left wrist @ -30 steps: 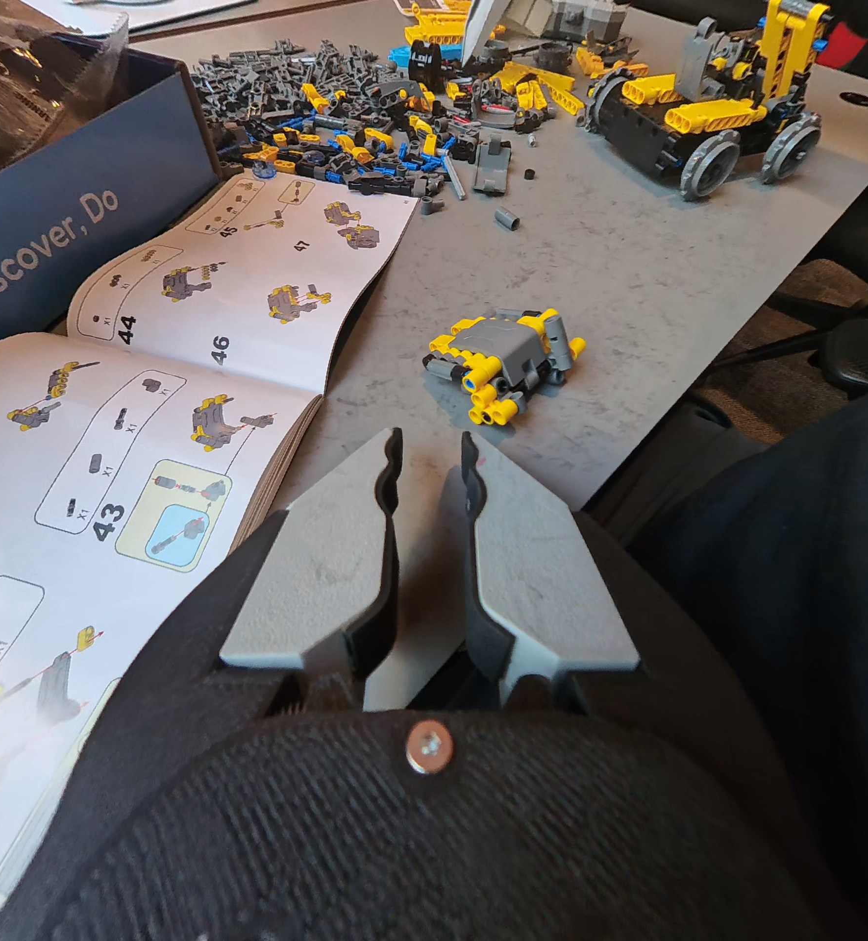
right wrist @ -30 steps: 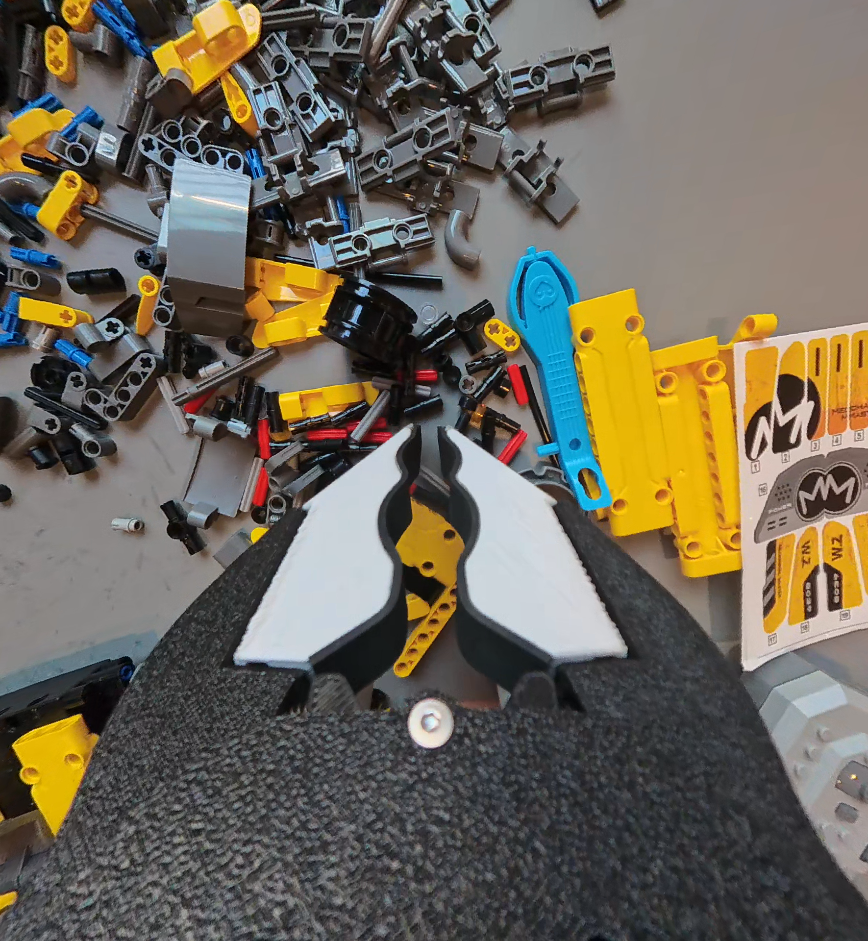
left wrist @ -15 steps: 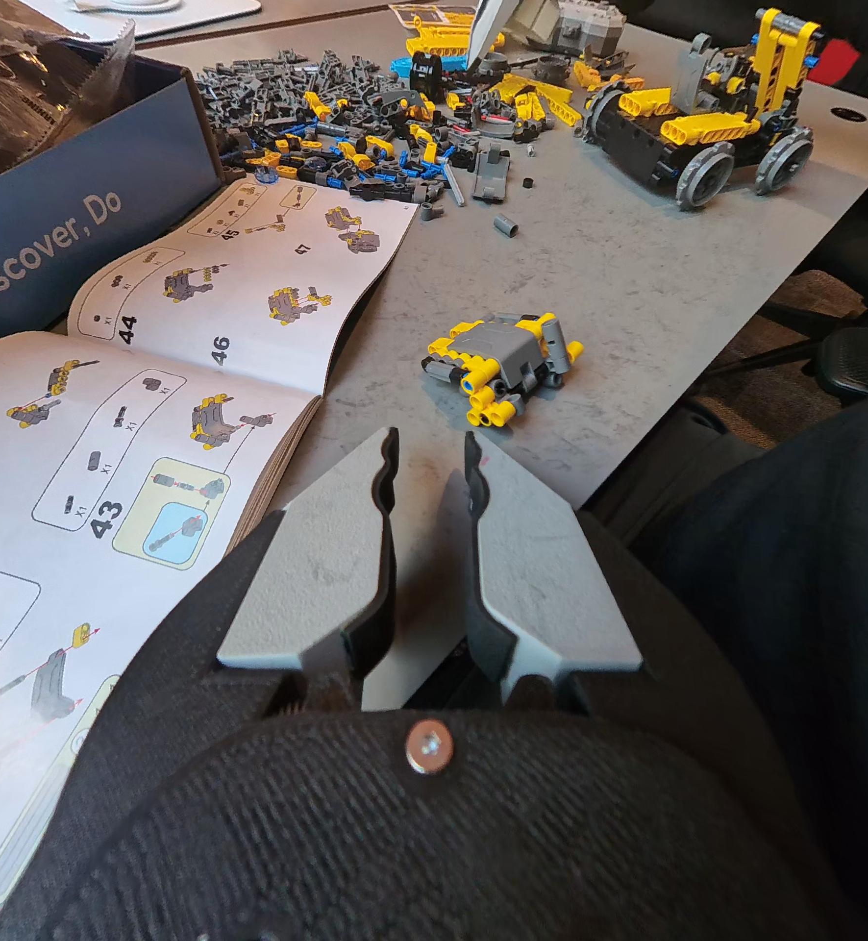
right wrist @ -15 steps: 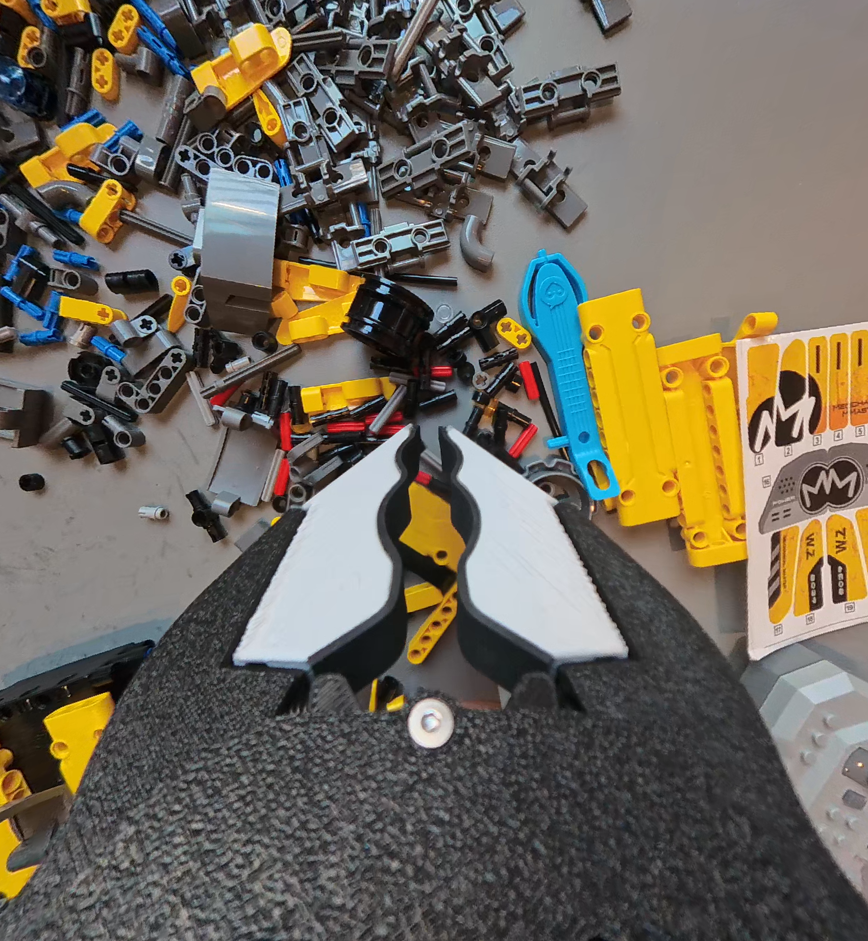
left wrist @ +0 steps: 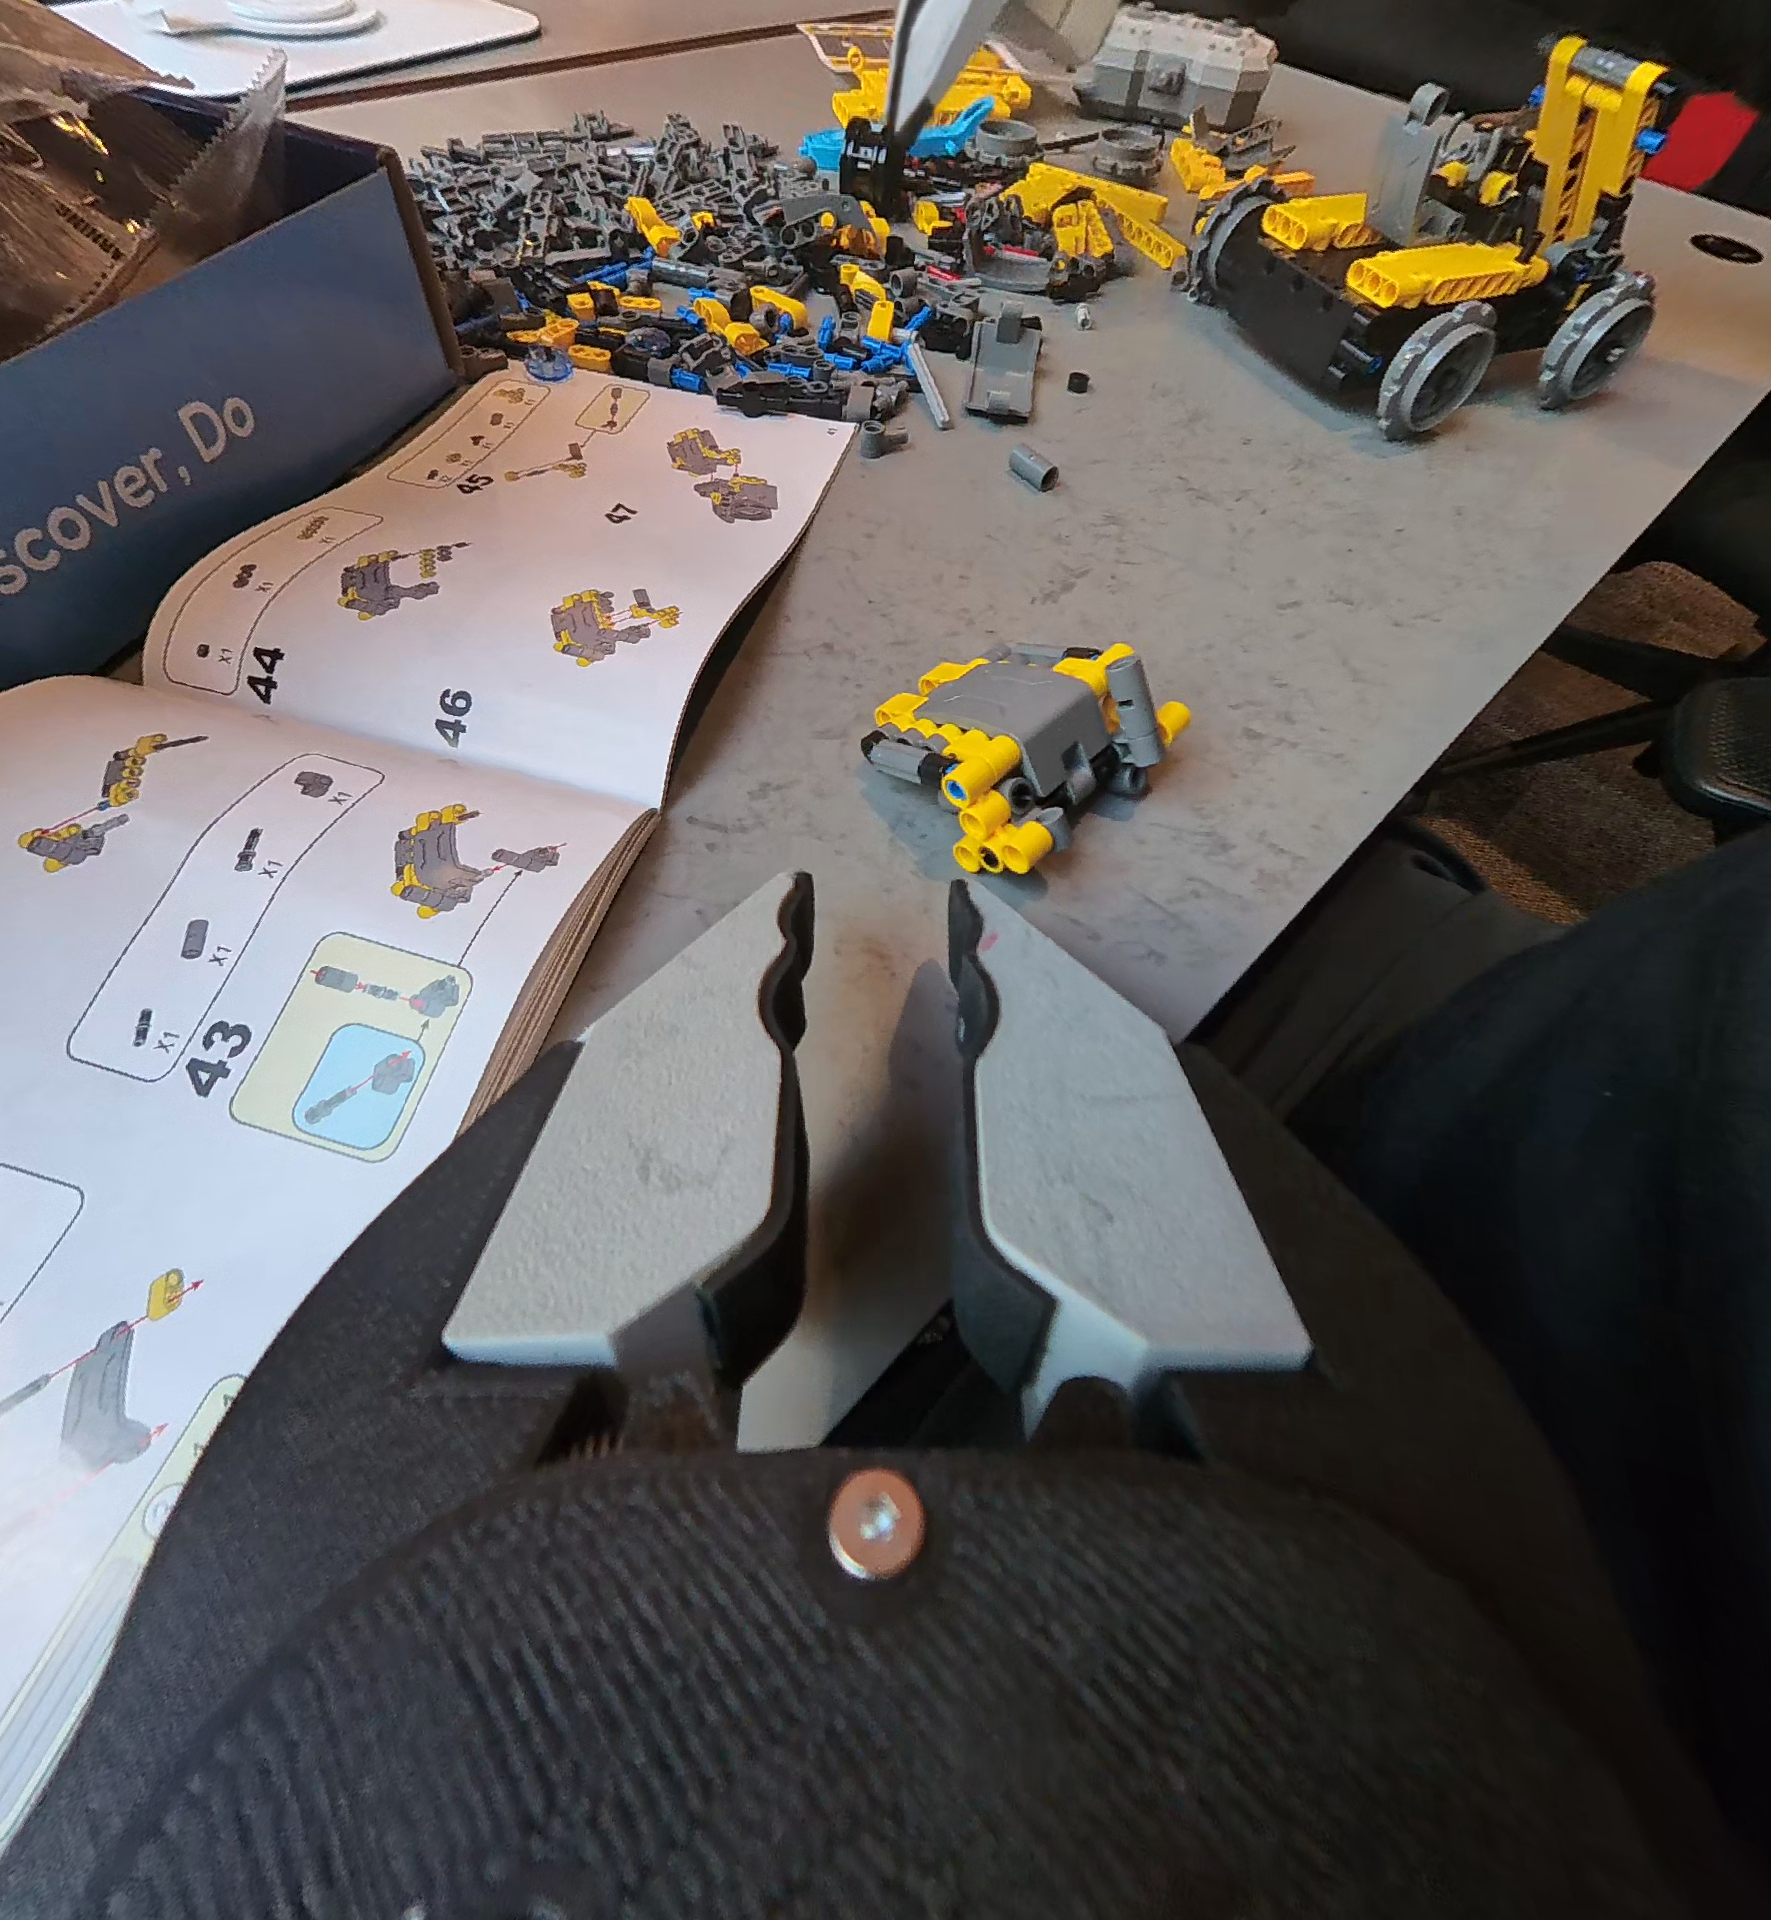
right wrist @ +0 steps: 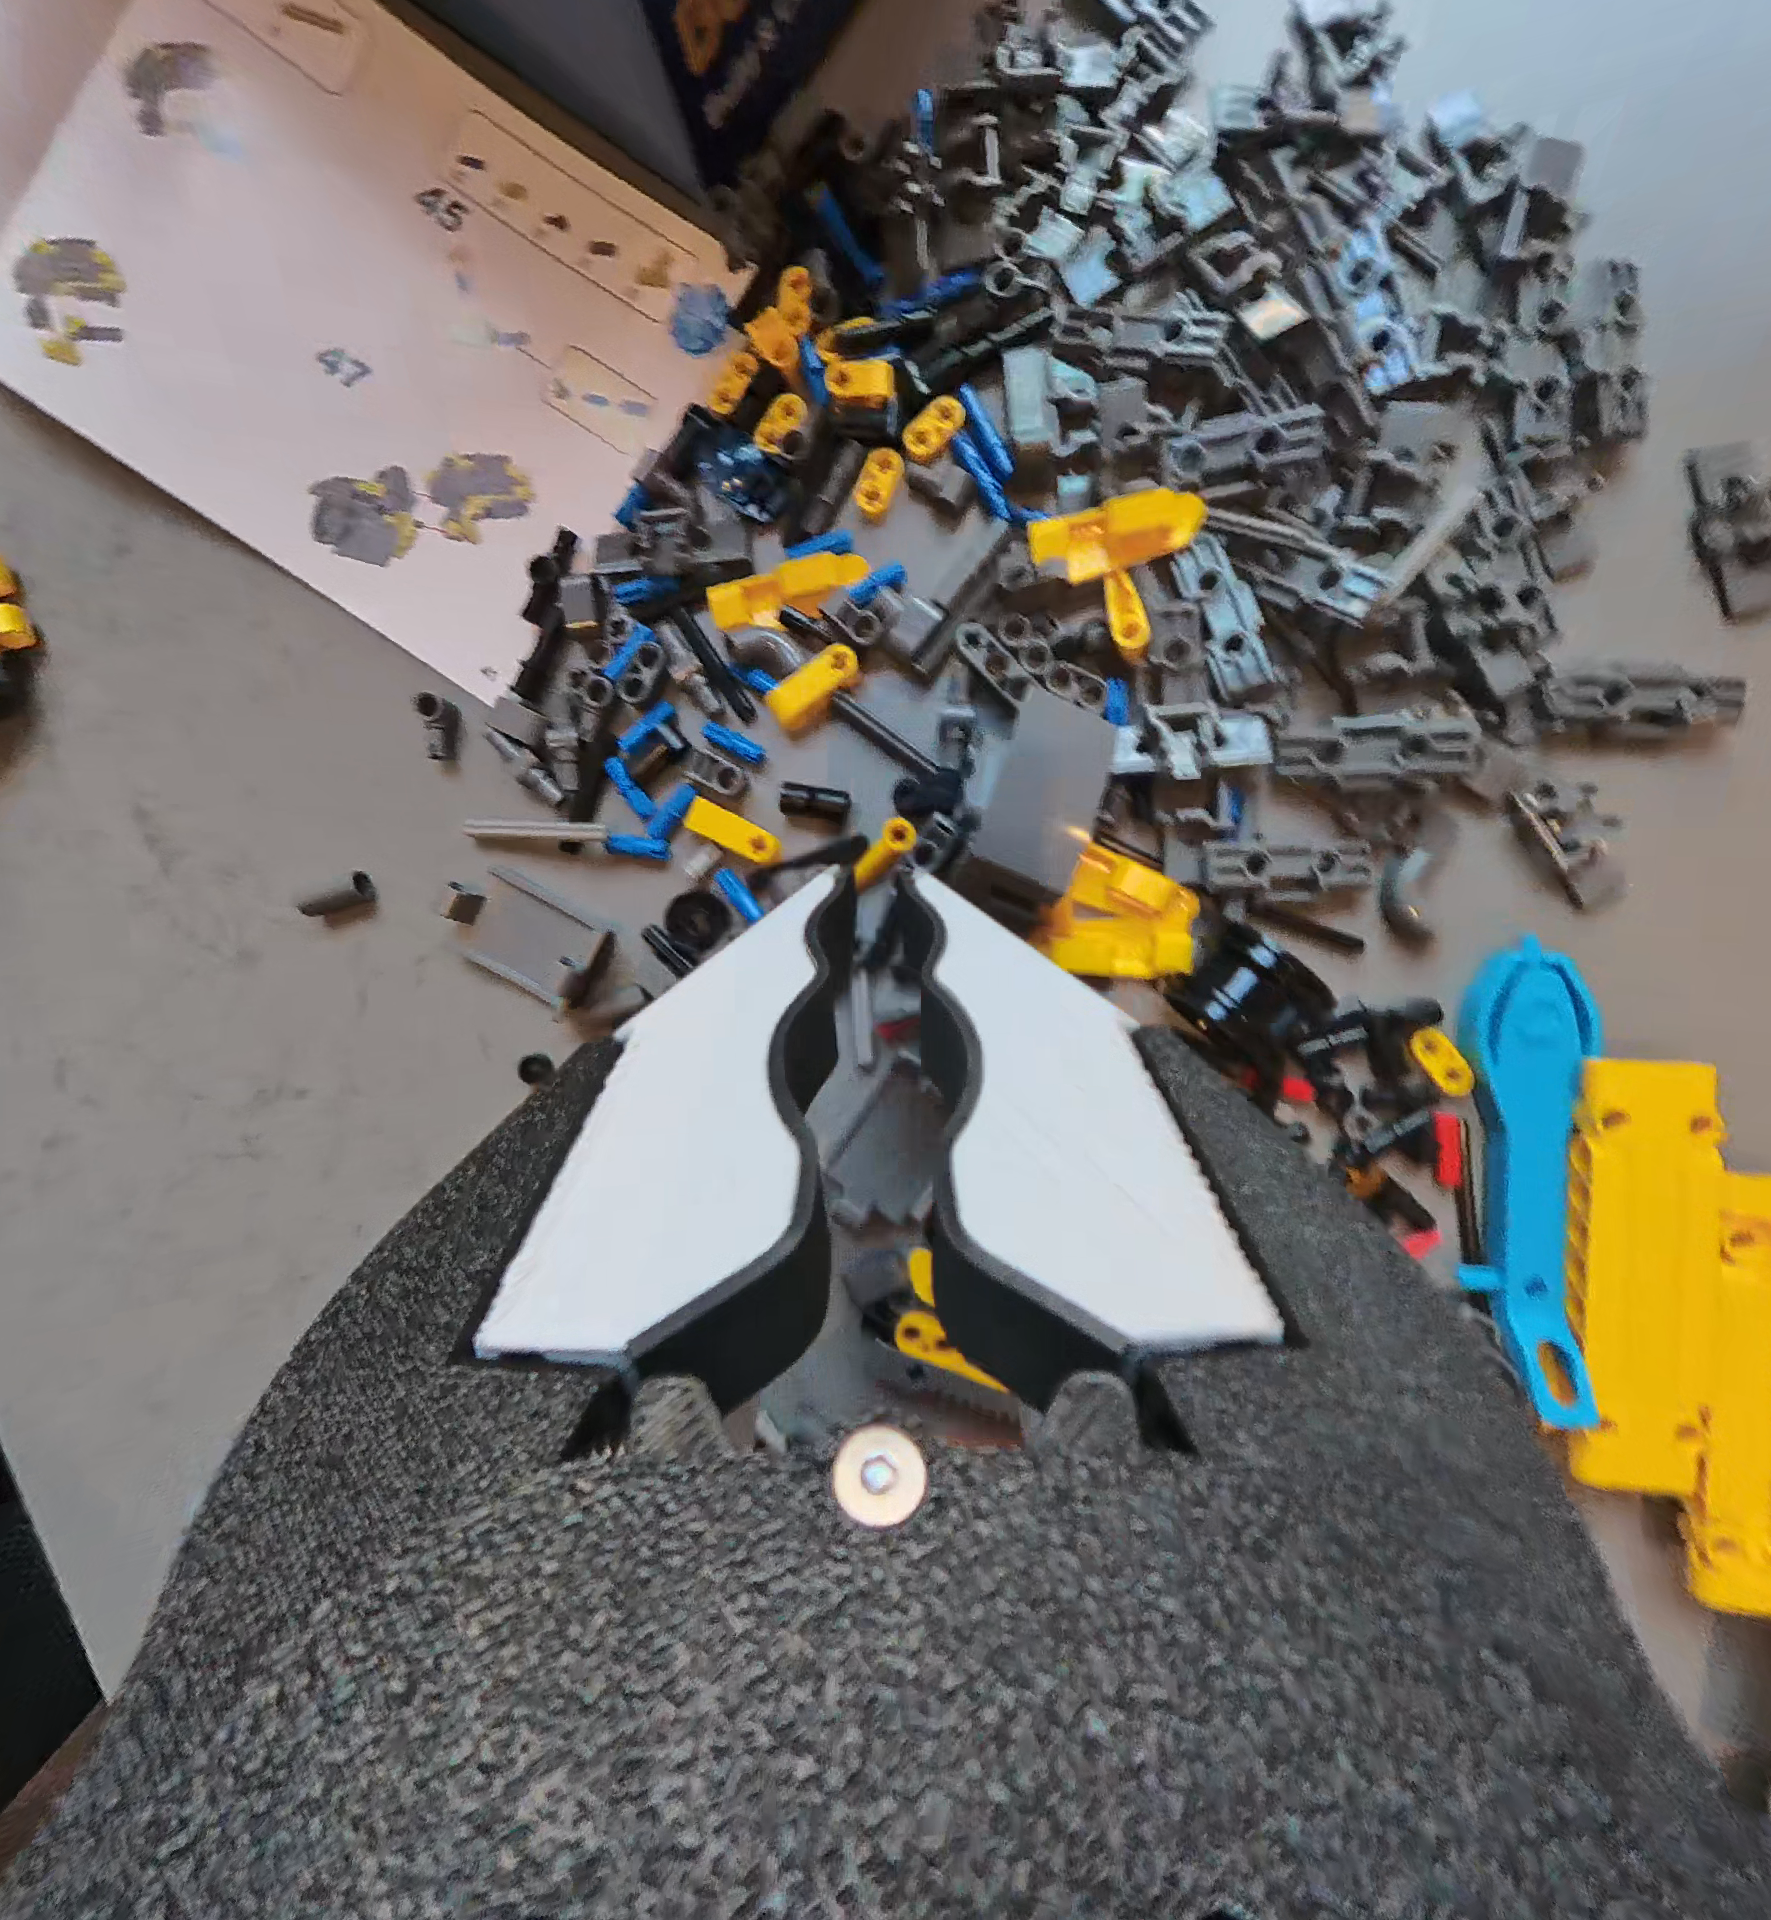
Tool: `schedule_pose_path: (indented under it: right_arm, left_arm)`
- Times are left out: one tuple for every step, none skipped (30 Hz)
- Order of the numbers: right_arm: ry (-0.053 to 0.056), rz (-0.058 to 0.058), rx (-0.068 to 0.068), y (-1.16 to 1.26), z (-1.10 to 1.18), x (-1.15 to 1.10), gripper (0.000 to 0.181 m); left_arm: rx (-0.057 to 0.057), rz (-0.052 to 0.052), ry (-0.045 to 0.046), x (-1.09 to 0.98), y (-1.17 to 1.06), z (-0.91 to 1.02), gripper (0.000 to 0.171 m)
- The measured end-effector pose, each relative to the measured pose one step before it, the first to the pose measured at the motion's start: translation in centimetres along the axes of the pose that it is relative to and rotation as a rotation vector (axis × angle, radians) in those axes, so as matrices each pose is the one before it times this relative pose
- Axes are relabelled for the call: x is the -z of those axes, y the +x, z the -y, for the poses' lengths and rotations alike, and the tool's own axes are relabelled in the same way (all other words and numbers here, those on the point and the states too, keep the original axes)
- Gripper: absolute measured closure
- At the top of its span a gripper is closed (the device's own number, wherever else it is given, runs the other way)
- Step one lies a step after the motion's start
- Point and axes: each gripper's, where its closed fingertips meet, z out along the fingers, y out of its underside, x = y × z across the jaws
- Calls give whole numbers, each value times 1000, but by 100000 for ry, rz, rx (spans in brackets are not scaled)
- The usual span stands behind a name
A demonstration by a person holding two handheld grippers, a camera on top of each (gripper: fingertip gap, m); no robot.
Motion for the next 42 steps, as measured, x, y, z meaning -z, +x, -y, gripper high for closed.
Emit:
schedule_pose_path:
  right_arm:
    - [-801, 868, 2230, -487, 353, -379, 174]
    - [-1368, -45, 1930, -160, 145, -366, 174]
    - [-1610, -1075, 1186, 166, -44, -323, 174]
    - [-1353, -667, 65, 251, -151, -290, 174]
    - [-725, 493, -1017, 151, -158, -232, 173]
    - [-307, 738, -1549, 133, -164, -158, 173]
    - [-315, 189, -1329, 174, -198, -105, 173]
    - [-431, -155, -778, 178, -244, -40, 173]
    - [-257, -85, -379, 106, -219, 65, 172]
    - [844, -203, -424, 125, -51, 279, 172]
    - [2444, -403, -1263, 228, 161, 530, 173]
    - [3519, -34, -2418, 304, 299, 730, 174]
    - [3676, 305, -3148, 384, 301, 780, 176]
    - [2964, -160, -3265, 519, 179, 754, 176]
    - [1703, -718, -2910, 605, -39, 642, 176]
    - [547, -535, -2314, 513, -228, 501, 176]
    - [-93, -209, -1688, 374, -341, 392, 176]
    - [-234, -607, -1062, 326, -366, 274, 176]
    - [-314, -1009, -498, 296, -375, 210, 176]
    - [-501, -778, -187, 196, -380, 122, 176]
    - [-459, -514, -77, 108, -334, 87, 176]
    - [-86, -443, -90, 68, -246, 64, 176]
    - [199, -182, -200, 25, -163, 51, 176]
    - [212, 23, -304, 0, -119, 35, 176]
    - [130, -259, -225, 30, -109, 22, 176]
    - [-50, -584, 8, 53, -142, 21, 176]
    - [-331, -546, 170, 44, -199, -12, 176]
    - [-510, -429, 136, 8, -238, -30, 176]
    - [-557, -342, 101, -3, -258, -29, 176]
    - [-582, -320, 206, -31, -260, -34, 176]
    - [-498, -537, 344, 7, -241, 3, 176]
    - [-383, -864, 435, 57, -221, 17, 176]
    - [-416, -975, 445, 99, -205, 22, 176]
    - [-487, -757, 292, 107, -209, 18, 175]
    - [-609, -554, 55, 114, -237, -8, 176]
    - [-809, -658, -57, 168, -254, -33, 175]
    - [-891, -889, -29, 236, -282, -49, 175]
    - [-1016, -984, 2, 271, -307, -82, 175]
    - [-1199, -1096, -31, 315, -340, -99, 175]
    - [-1231, -949, -129, 307, -353, -127, 176]
    - [-1150, -472, -271, 237, -327, -121, 177]
    - [-949, -382, -387, 235, -287, -130, 177]
  left_arm:
    - [-9, 10, 60, 1, 11, 5, 148]
    - [77, 34, 86, 7, 17, 4, 147]
    - [112, 48, 34, 8, 27, -2, 146]
    - [90, 13, -103, 5, 24, -4, 146]
    - [16, 121, -11, 8, 19, -7, 146]
    - [-135, 85, 42, 5, 26, -13, 145]
    - [-82, 60, 162, 11, 17, -2, 145]
    - [64, 92, 343, 29, 2, 21, 145]
    - [111, -65, 330, 24, 4, 13, 145]
    - [41, -252, 107, 6, 13, -1, 145]
    - [-2, -344, -84, 2, 4, -7, 145]
    - [51, -301, -48, 12, -5, -7, 146]
    - [162, -208, 76, 6, -19, 10, 147]
    - [170, -158, 121, 8, -13, 13, 147]
    - [79, -151, 150, 15, -17, 12, 148]
    - [69, -128, 163, 10, -22, 5, 149]
    - [124, -83, 191, 8, -24, 9, 149]
    - [206, -65, 346, 9, -27, 26, 150]
    - [347, -62, 401, 8, -27, 33, 150]
    - [460, -36, 306, 4, -6, 35, 150]
    - [418, 127, 187, 1, -26, 23, 150]
    - [351, 163, 99, -15, -2, 18, 149]
    - [290, 250, -117, -10, 21, -1, 148]
    - [-36, 297, -361, -33, 50, -22, 146]
    - [-500, 308, -635, -27, 96, -51, 144]
    - [-886, 114, -1040, -18, 142, -111, 144]
    - [-934, 389, -1048, 3, 138, -111, 144]
    - [-837, 533, -893, 9, 134, -117, 143]
    - [-551, 501, -653, 41, 144, -94, 143]
    - [-316, 389, -427, 59, 148, -88, 143]
    - [-101, 556, -262, 85, 100, -70, 142]
    - [61, 514, -129, 73, 53, -58, 142]
    - [247, 245, -131, 52, 53, -45, 142]
    - [336, 108, -193, 37, 37, -30, 142]
    - [183, 30, -339, 25, 7, -25, 142]
    - [1, -66, -429, -4, 16, -30, 142]
    - [-73, -20, -454, -27, -5, -20, 142]
    - [-111, -95, -378, -45, -1, -13, 143]
    - [-121, -256, -167, -57, 12, 16, 143]
    - [-131, -317, -181, -56, 7, 26, 142]
    - [-148, -292, -338, -61, 8, 2, 142]
    - [-159, -145, -214, -48, 5, 6, 142]
